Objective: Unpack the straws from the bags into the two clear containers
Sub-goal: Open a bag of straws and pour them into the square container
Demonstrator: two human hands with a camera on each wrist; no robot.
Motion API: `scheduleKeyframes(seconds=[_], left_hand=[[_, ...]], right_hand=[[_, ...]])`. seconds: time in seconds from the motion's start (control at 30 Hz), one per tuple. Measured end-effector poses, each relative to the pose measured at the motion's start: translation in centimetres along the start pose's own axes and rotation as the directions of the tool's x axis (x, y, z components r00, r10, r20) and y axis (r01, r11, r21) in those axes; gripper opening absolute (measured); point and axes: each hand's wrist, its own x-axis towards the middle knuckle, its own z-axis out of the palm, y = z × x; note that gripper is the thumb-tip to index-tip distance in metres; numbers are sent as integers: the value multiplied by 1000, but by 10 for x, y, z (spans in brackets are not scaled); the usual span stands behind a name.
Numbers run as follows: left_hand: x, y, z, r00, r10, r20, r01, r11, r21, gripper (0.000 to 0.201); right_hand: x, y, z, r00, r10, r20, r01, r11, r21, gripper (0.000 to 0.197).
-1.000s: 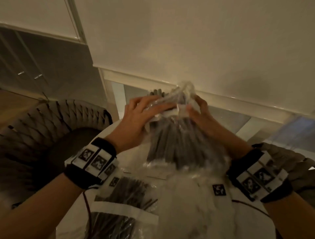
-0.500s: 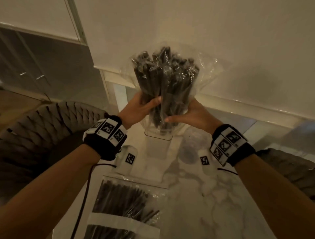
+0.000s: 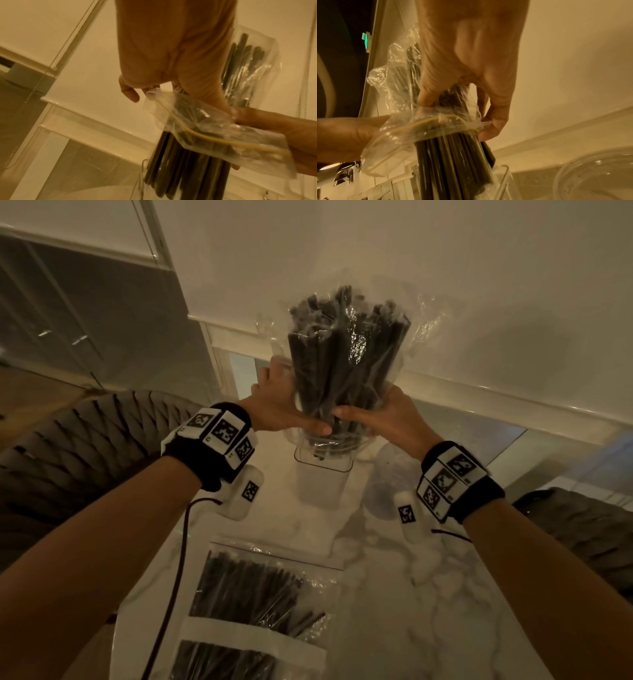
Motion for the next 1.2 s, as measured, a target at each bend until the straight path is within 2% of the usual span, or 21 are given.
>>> scheduleKeyframes(seconds=[0.03,0.13,0.2,0.27,0.4,0.53,0.63,0.77,0.87,0.97,1.03,1.1,1.2], left_hand=[[2,1,1,1000,21,-22,-22,999,-25,96],[5,-2,6,983,180,-44,-185,960,-209,78],[3,-4,8,979,198,-41,-200,921,-333,61],[4,-4,7,971,238,-28,-229,890,-394,58],[6,-6,4,982,179,-56,-187,906,-379,57],[-1,2,0,977,197,-82,-213,888,-406,66],[3,0,1,983,151,-104,-181,887,-425,58],[4,-6,2,980,102,-174,-170,881,-442,45],[3,-9,6,980,76,-184,-162,842,-515,44],[1,-6,9,986,108,-125,-162,774,-612,52],[1,-3,9,987,119,-104,-158,768,-621,45],[2,-3,9,985,117,-130,-172,765,-621,42],[1,-1,6,975,124,-184,-211,770,-603,53]], right_hand=[[1,0,1,1000,-4,-6,4,1000,3,57],[1,-1,4,1000,1,3,-1,1000,0,56],[1,1,4,1000,10,21,-10,1000,8,60],[0,1,2,998,34,43,-36,999,35,60],[-1,1,0,998,48,42,-52,994,98,56],[-1,-1,2,999,43,30,-47,991,129,51],[-1,-2,2,999,23,30,-26,992,122,44],[0,4,-1,997,81,11,-81,985,155,56],[-3,5,-5,994,77,80,-91,979,181,57],[-7,1,-4,985,22,168,-56,978,201,50],[-6,3,0,982,31,184,-66,981,185,50],[-6,3,3,983,62,175,-91,983,161,44],[-3,0,4,985,64,161,-98,971,218,29]])
